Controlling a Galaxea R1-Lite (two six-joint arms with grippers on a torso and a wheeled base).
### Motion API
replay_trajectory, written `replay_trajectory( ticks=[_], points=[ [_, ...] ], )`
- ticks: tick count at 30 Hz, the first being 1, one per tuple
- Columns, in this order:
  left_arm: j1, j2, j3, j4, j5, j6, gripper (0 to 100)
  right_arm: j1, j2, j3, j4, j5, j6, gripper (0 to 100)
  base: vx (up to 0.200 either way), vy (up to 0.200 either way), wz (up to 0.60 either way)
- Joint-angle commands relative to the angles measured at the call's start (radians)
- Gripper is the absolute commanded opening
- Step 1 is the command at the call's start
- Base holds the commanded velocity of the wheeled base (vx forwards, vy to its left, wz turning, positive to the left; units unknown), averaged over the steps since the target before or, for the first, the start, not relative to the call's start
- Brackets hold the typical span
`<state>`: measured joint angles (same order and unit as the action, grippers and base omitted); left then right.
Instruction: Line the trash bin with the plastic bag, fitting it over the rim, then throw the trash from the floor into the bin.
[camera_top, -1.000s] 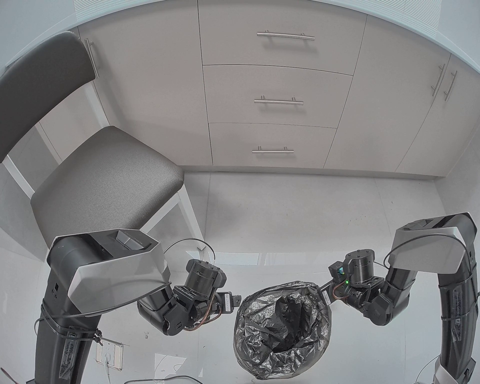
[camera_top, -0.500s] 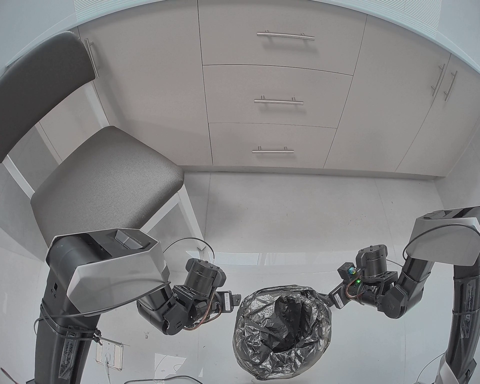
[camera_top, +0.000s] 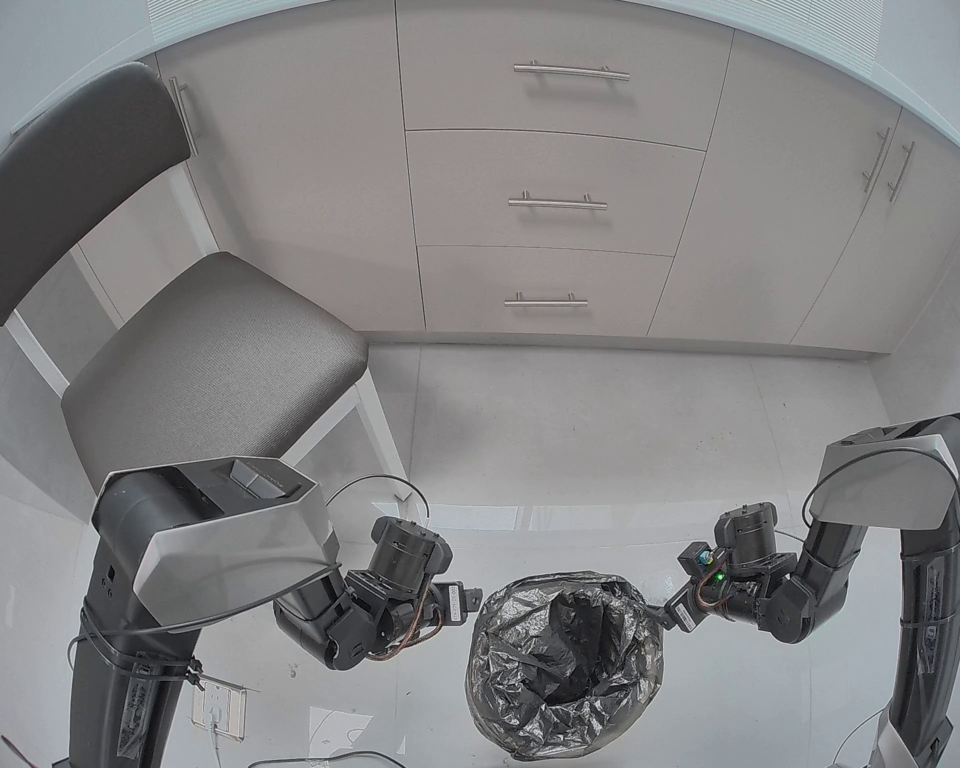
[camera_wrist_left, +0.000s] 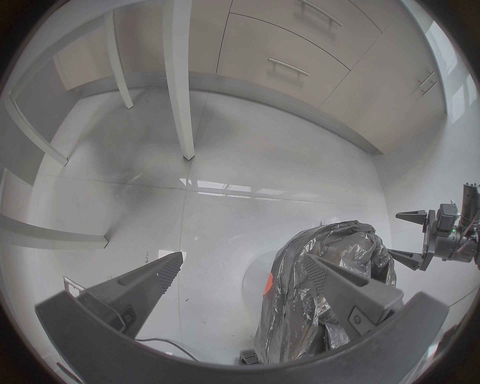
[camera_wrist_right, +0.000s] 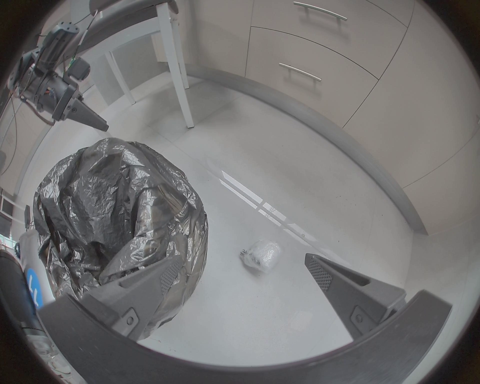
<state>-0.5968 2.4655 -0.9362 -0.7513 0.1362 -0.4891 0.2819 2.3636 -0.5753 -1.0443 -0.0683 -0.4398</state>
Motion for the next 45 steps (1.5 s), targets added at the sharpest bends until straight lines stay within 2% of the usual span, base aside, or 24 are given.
replay_trajectory(
  ticks=[1,16,28,33,38,45],
  points=[
    [0.000,0.000,0.000,0.000,0.000,0.000,100,0.000,0.013,0.006,0.001,0.001,-0.010,100,0.000,0.000,0.00],
    [0.000,0.000,-0.001,0.000,0.000,0.000,100,-0.023,0.068,0.000,0.000,0.001,-0.046,100,0.000,0.000,0.00],
    [0.000,-0.002,0.002,0.000,0.000,-0.002,100,0.002,-0.058,0.051,-0.014,0.007,-0.039,100,0.000,0.000,0.00],
    [0.000,-0.007,0.002,-0.002,0.000,-0.014,100,0.074,-0.107,0.075,-0.016,0.065,0.024,100,0.000,0.000,0.00],
    [0.000,-0.007,0.002,-0.002,0.000,-0.014,100,0.166,-0.092,0.071,-0.016,0.065,0.125,100,0.000,0.000,0.00],
    [0.000,-0.003,0.002,-0.002,0.000,-0.009,100,0.163,0.029,0.026,-0.074,0.056,0.138,100,0.000,0.000,0.00]
  ],
)
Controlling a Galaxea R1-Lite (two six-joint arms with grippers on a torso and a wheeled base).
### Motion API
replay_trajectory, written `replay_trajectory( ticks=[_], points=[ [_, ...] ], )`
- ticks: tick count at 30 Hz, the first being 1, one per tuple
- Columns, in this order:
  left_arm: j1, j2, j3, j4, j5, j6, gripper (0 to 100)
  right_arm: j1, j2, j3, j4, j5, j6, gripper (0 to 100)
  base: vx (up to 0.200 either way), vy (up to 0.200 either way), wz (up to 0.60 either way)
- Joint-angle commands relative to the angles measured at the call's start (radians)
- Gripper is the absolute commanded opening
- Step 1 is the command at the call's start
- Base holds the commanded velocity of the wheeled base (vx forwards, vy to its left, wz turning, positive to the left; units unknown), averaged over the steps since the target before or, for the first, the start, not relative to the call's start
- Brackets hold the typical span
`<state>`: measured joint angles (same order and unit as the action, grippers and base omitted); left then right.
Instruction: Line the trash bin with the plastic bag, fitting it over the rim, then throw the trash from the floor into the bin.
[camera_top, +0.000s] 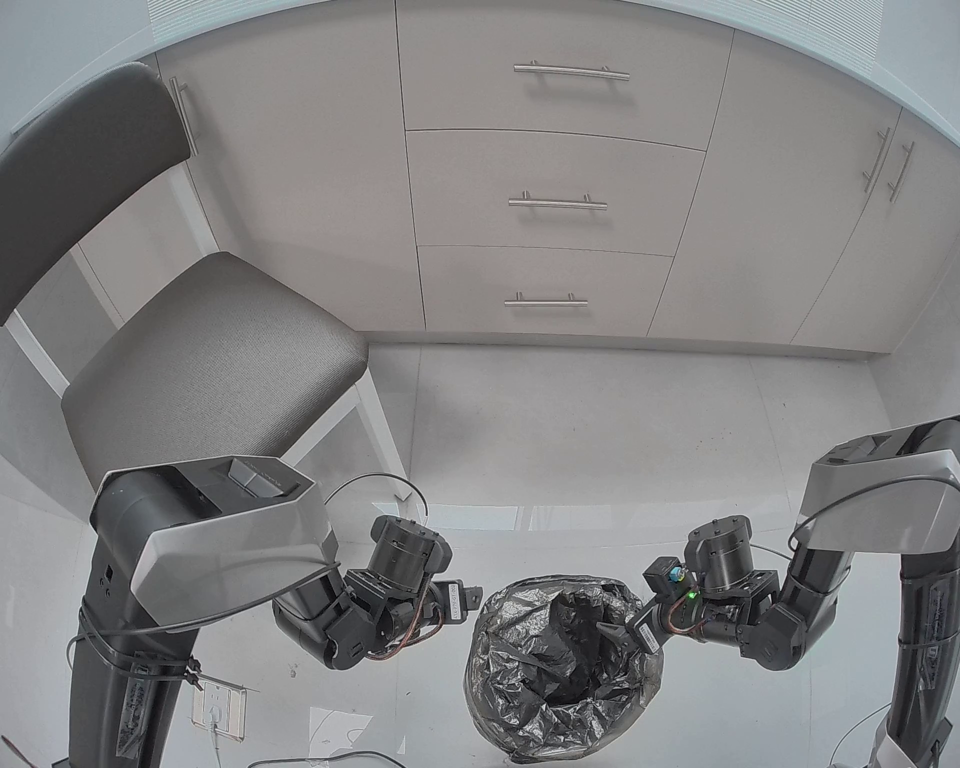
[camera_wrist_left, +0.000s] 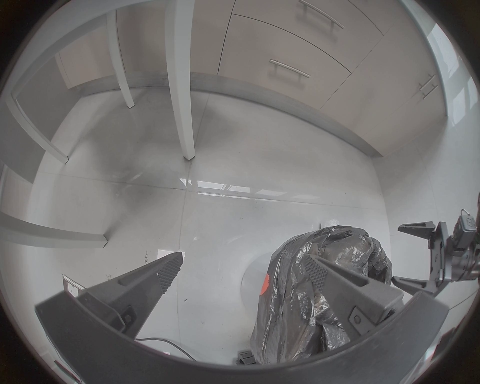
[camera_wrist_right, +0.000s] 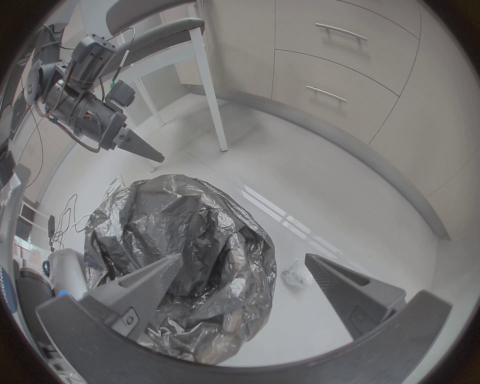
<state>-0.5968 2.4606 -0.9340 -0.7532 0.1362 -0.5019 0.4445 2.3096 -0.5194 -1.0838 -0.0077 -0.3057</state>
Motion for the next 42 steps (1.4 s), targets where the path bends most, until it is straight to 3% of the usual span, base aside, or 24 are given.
replay_trajectory(
  ticks=[1,7,17,42],
  points=[
    [0.000,0.000,0.000,0.000,0.000,0.002,100,-0.003,0.099,-0.036,-0.047,-0.006,0.005,100,0.000,0.000,0.00],
    [0.000,0.000,0.000,0.000,0.000,0.002,100,-0.016,0.159,-0.071,-0.065,-0.061,0.005,100,0.000,0.000,0.00],
    [0.000,0.000,0.000,0.000,0.000,0.000,100,-0.018,0.179,-0.102,-0.064,-0.078,0.031,100,0.000,0.000,0.00],
    [0.003,-0.008,0.024,-0.067,-0.007,-0.024,100,0.010,0.192,-0.159,-0.136,-0.342,0.047,100,0.000,0.000,0.00]
  ],
)
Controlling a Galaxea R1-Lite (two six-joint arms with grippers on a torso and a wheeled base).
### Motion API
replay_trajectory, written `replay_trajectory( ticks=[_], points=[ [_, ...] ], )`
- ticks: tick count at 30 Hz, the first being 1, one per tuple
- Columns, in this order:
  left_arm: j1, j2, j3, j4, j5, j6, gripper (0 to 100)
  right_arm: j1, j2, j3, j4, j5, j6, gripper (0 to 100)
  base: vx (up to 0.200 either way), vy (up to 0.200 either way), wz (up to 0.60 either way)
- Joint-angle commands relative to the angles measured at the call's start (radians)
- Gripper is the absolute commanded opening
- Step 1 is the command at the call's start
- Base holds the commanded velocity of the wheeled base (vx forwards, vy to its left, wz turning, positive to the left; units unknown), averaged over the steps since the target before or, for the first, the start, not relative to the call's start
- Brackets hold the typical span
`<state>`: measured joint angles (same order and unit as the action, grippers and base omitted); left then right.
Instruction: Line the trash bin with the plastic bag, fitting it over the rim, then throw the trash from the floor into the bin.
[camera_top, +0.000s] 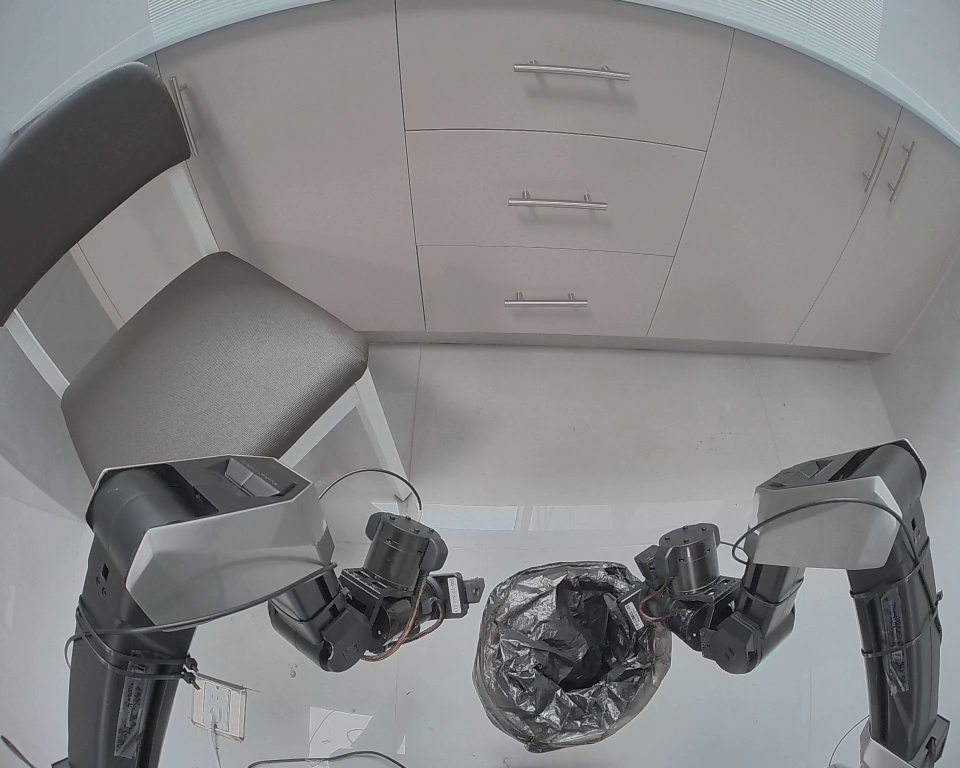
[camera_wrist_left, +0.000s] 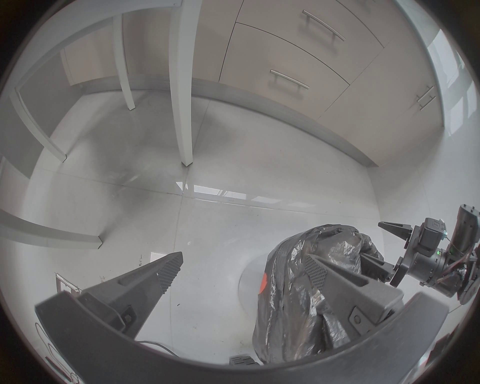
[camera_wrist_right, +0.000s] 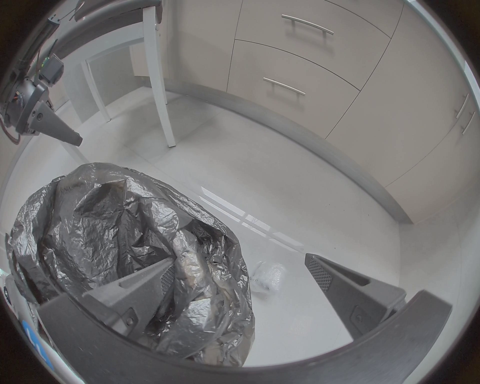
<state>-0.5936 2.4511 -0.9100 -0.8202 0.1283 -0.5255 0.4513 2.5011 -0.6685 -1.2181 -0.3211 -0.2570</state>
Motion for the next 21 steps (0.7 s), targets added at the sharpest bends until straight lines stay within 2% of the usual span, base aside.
replay_trajectory(
  ticks=[1,4,11,15,19,21],
  points=[
    [0.000,0.002,0.000,0.000,0.001,-0.001,100,0.001,0.001,-0.016,-0.001,-0.046,-0.002,100,0.000,0.000,0.00],
    [0.000,0.002,0.000,0.000,0.001,-0.001,100,-0.003,-0.001,-0.031,-0.003,-0.075,-0.002,100,0.000,0.000,0.00],
    [0.000,-0.001,0.002,-0.004,0.002,-0.002,100,-0.006,0.002,-0.034,-0.040,-0.076,-0.001,100,0.000,0.000,0.00],
    [0.000,-0.003,0.040,-0.089,0.007,-0.013,100,-0.006,-0.007,-0.028,-0.058,-0.075,-0.002,100,0.000,0.000,0.00],
    [-0.005,-0.073,0.099,-0.142,0.008,-0.014,100,0.001,-0.045,0.009,-0.055,-0.059,0.002,100,0.000,0.000,0.00],
    [-0.020,-0.150,0.140,-0.142,0.005,-0.017,100,0.007,-0.068,0.044,-0.055,-0.010,0.001,100,0.000,0.000,0.00]
  ],
)
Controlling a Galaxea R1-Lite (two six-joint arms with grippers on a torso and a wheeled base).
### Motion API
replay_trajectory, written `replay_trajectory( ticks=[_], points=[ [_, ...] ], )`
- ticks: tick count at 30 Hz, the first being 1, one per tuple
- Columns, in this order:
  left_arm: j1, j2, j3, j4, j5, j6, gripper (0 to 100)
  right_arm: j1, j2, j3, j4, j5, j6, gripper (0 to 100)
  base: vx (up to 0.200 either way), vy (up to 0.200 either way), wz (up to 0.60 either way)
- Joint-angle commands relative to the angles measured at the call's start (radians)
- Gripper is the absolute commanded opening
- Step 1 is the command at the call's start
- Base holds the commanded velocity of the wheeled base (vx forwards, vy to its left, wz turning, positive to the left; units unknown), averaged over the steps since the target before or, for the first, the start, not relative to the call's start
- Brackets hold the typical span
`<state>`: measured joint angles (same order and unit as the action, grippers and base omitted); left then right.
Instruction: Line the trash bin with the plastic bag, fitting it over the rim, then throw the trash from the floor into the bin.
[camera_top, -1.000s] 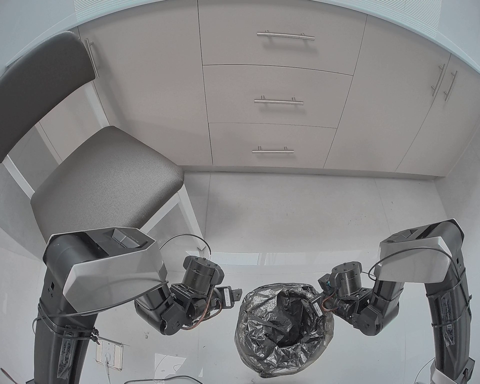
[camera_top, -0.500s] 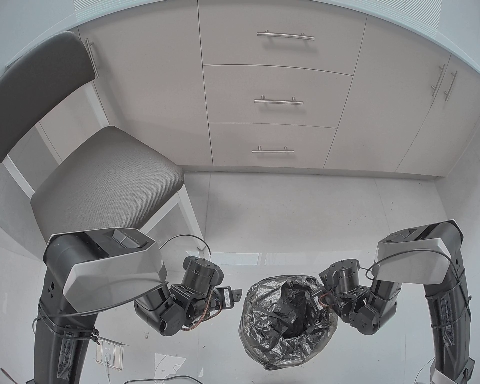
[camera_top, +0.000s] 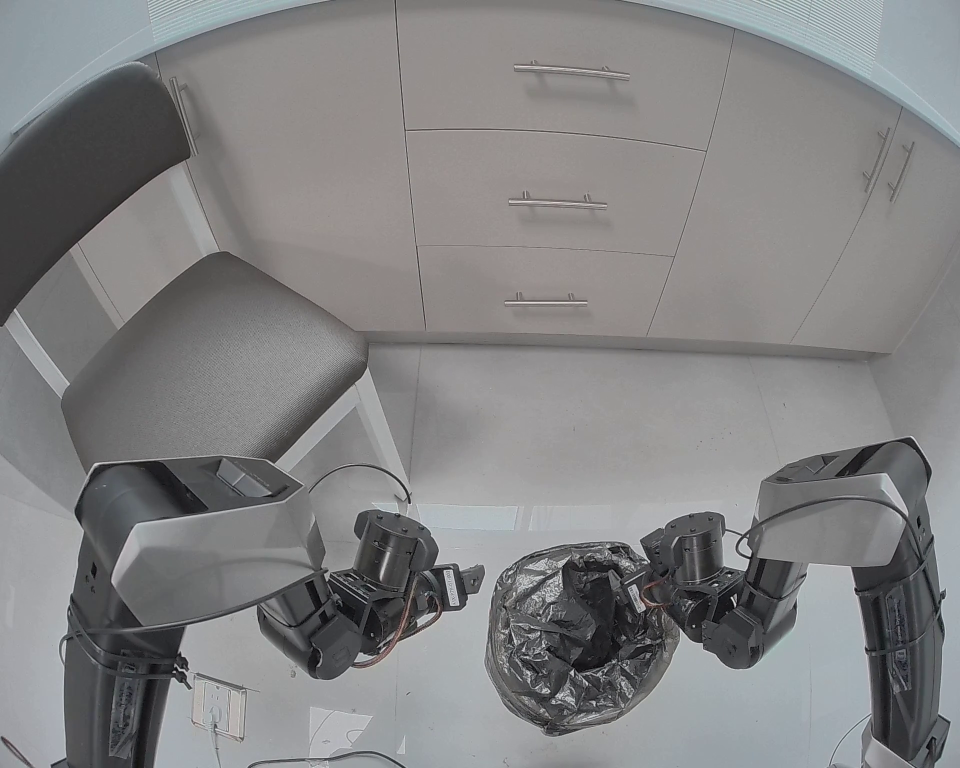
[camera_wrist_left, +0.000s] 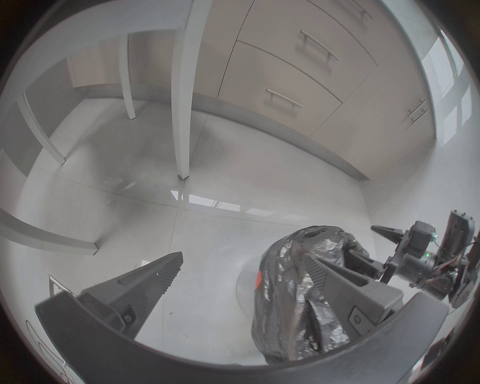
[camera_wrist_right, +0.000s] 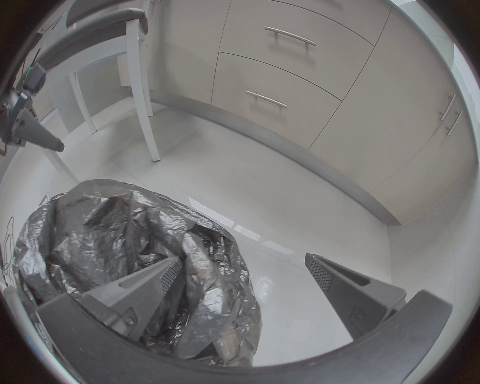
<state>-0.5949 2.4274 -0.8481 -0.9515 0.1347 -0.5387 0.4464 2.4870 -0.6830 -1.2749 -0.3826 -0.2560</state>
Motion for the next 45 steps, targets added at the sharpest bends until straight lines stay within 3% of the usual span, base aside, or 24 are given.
replay_trajectory(
  ticks=[1,4,6,16,22,24,37,45],
  points=[
    [-0.028,-0.143,0.084,-0.010,-0.003,-0.004,100,0.015,-0.062,0.069,0.002,0.077,0.000,100,0.000,0.000,0.00],
    [-0.068,-0.186,0.106,-0.010,-0.004,-0.004,100,0.029,-0.105,0.120,0.000,0.191,0.003,100,0.000,0.000,0.00],
    [-0.095,-0.179,0.112,-0.010,-0.004,-0.003,100,0.031,-0.117,0.129,-0.003,0.215,0.004,100,0.000,0.000,0.00],
    [-0.158,-0.082,0.087,-0.013,-0.009,0.016,100,0.020,-0.123,0.122,-0.055,0.215,0.030,100,0.000,0.000,0.00],
    [-0.167,-0.008,0.020,-0.004,-0.010,0.134,100,0.020,-0.117,0.080,-0.153,0.215,0.136,100,0.000,0.000,0.00],
    [-0.178,0.016,-0.025,0.036,-0.012,0.152,100,0.014,-0.111,0.060,-0.207,0.214,0.178,100,0.000,0.000,0.00],
    [-0.204,0.079,-0.220,0.277,-0.021,0.194,100,0.000,-0.096,0.040,-0.218,0.211,0.182,100,0.000,0.000,0.00],
    [-0.200,0.096,-0.362,0.522,-0.010,0.197,100,0.002,-0.092,0.042,-0.231,0.209,0.182,100,0.000,0.000,0.00]
  ],
)
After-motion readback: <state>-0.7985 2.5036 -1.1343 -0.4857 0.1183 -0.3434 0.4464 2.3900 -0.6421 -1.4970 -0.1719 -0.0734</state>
